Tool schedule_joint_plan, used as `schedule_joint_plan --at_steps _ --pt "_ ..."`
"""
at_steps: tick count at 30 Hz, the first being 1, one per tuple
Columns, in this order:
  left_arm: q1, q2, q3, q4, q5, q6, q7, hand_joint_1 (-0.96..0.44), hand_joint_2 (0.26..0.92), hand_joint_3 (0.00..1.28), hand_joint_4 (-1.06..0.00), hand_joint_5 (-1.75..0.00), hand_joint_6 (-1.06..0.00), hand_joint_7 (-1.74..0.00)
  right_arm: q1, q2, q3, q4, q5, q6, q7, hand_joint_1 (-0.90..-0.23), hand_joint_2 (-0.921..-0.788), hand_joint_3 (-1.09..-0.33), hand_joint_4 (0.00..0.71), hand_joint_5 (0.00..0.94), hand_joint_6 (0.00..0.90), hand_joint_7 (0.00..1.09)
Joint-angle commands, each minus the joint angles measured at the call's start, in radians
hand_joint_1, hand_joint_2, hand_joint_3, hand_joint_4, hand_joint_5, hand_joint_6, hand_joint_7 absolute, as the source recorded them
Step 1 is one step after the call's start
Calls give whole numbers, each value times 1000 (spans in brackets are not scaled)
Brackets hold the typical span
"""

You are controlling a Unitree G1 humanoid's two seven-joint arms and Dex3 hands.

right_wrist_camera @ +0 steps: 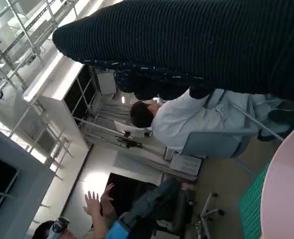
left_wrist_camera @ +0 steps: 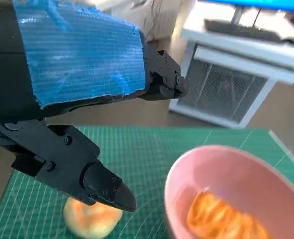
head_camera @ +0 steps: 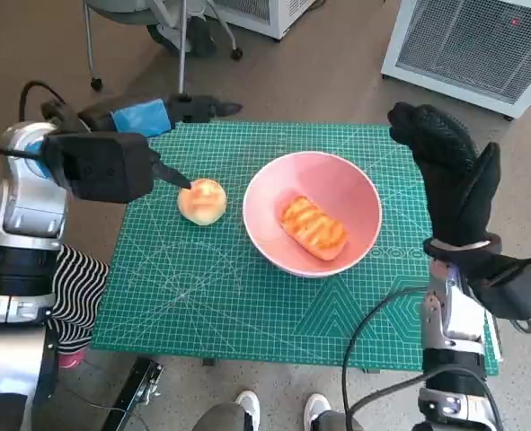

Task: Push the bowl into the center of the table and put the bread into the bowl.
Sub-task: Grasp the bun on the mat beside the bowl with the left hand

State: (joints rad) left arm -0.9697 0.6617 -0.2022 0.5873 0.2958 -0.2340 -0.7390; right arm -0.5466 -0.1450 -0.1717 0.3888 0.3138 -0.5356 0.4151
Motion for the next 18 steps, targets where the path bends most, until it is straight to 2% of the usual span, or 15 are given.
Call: schedule_joint_plan --at_steps 1,9,18 --pt "-16 -3 -26 74 26 -27 2 -174 754 5 -147 0 -321 -21 13 0 -3 9 8 12 9 -728 -921 -636 200 2 111 391" --pt "-56 -40 -75 256 68 -75 27 -175 753 3 -140 0 -315 -11 17 -4 -5 4 10 16 15 -728 -921 -636 201 2 112 388" --pt "-107 -99 -131 426 137 -78 82 -139 753 2 -145 -2 -315 -7 18 -8 -6 3 8 20 14 -728 -921 -636 201 2 112 385"
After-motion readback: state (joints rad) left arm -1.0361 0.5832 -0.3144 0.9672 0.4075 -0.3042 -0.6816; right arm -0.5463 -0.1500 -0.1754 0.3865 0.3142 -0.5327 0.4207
